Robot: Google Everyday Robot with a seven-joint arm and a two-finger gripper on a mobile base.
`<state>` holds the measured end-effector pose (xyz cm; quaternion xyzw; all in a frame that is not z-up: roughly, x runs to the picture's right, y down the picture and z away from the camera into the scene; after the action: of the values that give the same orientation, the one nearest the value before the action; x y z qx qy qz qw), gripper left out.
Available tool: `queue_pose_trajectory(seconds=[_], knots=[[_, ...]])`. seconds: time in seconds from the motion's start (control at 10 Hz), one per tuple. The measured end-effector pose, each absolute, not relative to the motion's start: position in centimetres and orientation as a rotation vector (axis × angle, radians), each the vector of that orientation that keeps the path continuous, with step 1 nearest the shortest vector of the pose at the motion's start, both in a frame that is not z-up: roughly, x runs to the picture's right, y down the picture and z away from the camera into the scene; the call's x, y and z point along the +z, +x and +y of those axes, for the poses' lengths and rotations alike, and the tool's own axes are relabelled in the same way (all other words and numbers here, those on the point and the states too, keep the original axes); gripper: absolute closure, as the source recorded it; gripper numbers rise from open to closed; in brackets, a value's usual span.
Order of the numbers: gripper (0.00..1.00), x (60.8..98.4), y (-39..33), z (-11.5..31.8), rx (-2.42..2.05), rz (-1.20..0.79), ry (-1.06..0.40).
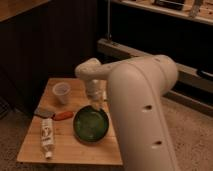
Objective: Drag the ceramic bowl in a circle
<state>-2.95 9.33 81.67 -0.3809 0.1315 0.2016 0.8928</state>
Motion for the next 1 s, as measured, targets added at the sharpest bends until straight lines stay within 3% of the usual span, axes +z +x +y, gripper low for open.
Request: queue_pose_trajectory(seconds=[0.3,0.8,1.0], knots=[[1.0,81.4,0.5,7.1,0.479,0.226,-0.752],[1.0,82.4,8.6,6.9,0.615,0.344,-0.734],[1.0,81.5,9.5,6.2,0.601,0.284,-0.711]])
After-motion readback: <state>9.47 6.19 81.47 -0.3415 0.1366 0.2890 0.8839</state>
